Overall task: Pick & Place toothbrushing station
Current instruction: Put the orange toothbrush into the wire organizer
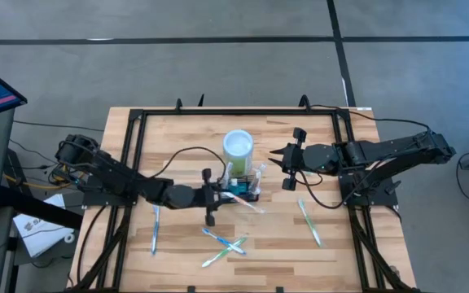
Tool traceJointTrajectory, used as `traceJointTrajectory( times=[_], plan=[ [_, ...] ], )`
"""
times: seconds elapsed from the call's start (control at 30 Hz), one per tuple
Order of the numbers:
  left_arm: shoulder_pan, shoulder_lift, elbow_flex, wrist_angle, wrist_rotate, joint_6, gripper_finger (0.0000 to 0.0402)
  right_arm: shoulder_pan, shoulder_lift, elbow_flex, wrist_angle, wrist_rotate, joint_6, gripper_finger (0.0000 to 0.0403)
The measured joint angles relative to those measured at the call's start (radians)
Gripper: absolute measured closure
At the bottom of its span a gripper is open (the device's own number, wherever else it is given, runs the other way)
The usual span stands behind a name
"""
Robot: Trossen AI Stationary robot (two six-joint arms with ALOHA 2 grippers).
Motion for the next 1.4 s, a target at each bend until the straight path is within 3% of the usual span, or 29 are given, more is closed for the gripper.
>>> traceJointTrajectory(
  times=[0.23,0.53,0.87,1.4],
  plan=[
    [-0.021,0.038,0.132,-0.249,0.001,0.007,0.0311,0.000,0.000,0.000,-0.001,0.000,0.000,0.0321],
    [-0.031,0.131,0.251,-0.397,0.002,0.005,0.0286,0.000,0.000,0.000,0.001,0.000,0.000,0.0321],
    [-0.043,0.218,0.331,-0.391,-0.003,0.035,0.0222,0.000,0.000,0.000,0.001,0.000,0.000,0.0321],
    [-0.017,0.298,0.383,-0.391,-0.064,0.121,0.0229,0.000,0.000,0.000,0.001,0.000,0.011,0.0321]
  ],
)
